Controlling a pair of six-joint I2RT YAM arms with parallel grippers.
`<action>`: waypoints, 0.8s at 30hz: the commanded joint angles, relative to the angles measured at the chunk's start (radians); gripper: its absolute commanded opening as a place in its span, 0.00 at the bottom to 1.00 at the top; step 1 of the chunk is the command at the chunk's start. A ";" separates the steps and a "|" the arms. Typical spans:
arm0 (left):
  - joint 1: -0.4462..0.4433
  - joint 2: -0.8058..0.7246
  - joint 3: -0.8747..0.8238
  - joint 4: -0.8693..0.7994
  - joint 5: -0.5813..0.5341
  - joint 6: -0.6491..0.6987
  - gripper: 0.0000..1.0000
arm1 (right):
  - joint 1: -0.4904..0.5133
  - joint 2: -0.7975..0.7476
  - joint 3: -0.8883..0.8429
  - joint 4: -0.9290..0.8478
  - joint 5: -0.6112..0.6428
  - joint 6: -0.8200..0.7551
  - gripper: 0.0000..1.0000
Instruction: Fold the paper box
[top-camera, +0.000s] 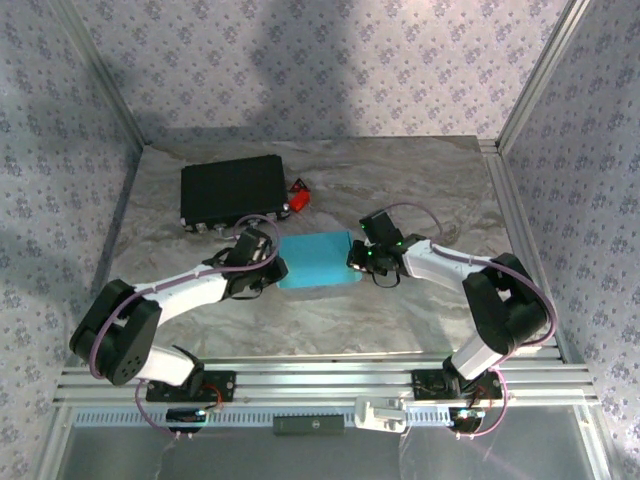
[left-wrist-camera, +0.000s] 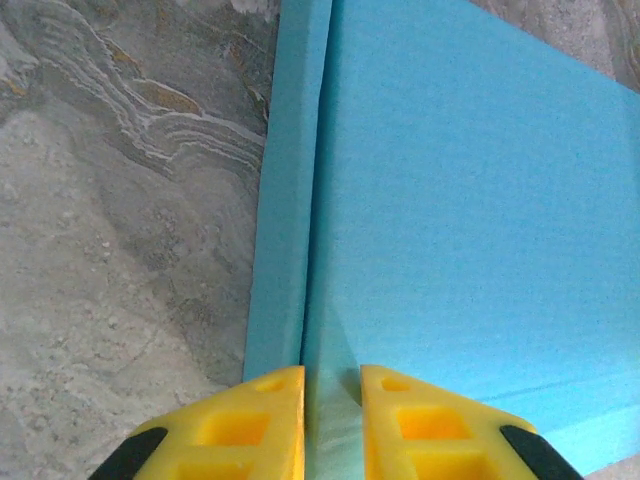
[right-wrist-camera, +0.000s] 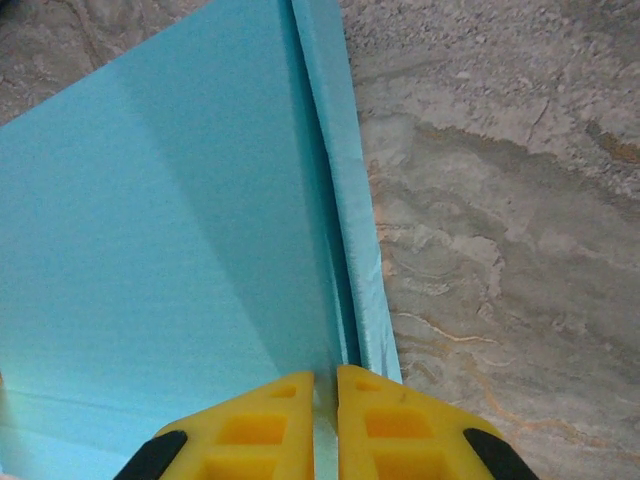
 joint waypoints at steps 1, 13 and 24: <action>-0.026 0.001 0.002 -0.069 -0.039 0.017 0.23 | 0.010 0.024 -0.005 -0.056 0.062 -0.017 0.12; -0.011 -0.242 0.018 -0.230 -0.122 0.093 0.51 | 0.025 -0.071 0.047 -0.183 0.139 -0.090 0.22; 0.135 -0.067 0.031 0.009 0.213 0.195 0.47 | -0.077 -0.114 -0.033 -0.051 -0.131 -0.174 0.49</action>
